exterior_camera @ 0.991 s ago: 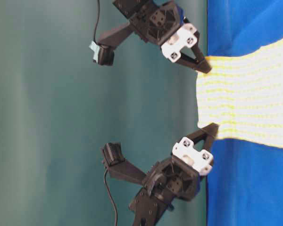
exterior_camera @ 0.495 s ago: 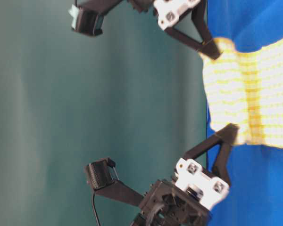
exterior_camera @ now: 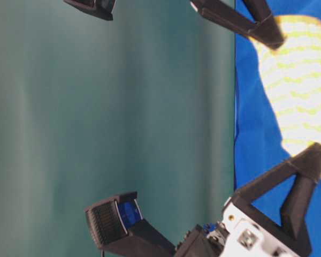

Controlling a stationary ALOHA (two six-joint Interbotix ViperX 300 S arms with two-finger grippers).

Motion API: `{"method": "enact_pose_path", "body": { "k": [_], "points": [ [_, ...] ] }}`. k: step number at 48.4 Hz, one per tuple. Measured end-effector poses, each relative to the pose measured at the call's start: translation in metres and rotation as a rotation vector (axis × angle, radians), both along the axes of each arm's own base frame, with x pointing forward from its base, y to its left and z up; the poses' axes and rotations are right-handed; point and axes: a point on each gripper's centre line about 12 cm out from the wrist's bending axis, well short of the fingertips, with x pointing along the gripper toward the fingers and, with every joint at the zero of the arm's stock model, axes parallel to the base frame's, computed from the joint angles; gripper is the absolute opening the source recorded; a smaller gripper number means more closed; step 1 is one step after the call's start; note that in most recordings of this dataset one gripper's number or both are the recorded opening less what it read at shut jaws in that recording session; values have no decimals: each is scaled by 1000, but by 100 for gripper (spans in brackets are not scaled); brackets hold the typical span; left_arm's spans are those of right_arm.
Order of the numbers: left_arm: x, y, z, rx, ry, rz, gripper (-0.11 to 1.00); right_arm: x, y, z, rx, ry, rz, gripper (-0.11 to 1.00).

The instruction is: Fold the yellow towel.

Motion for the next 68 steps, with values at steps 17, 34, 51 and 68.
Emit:
{"method": "enact_pose_path", "body": {
  "k": [17,34,51,68],
  "points": [
    [0,-15,1,-3,-1,-36,5,7,22,-16,11,34,48,5],
    [2,-20,-13,14,32,-57,5,9,38,-25,15,58,85,5],
    [3,-17,-21,18,52,-50,17,11,40,-23,9,50,96,18],
    [-2,5,16,59,46,-33,67,11,42,12,-52,-25,169,77]
  ]
}}
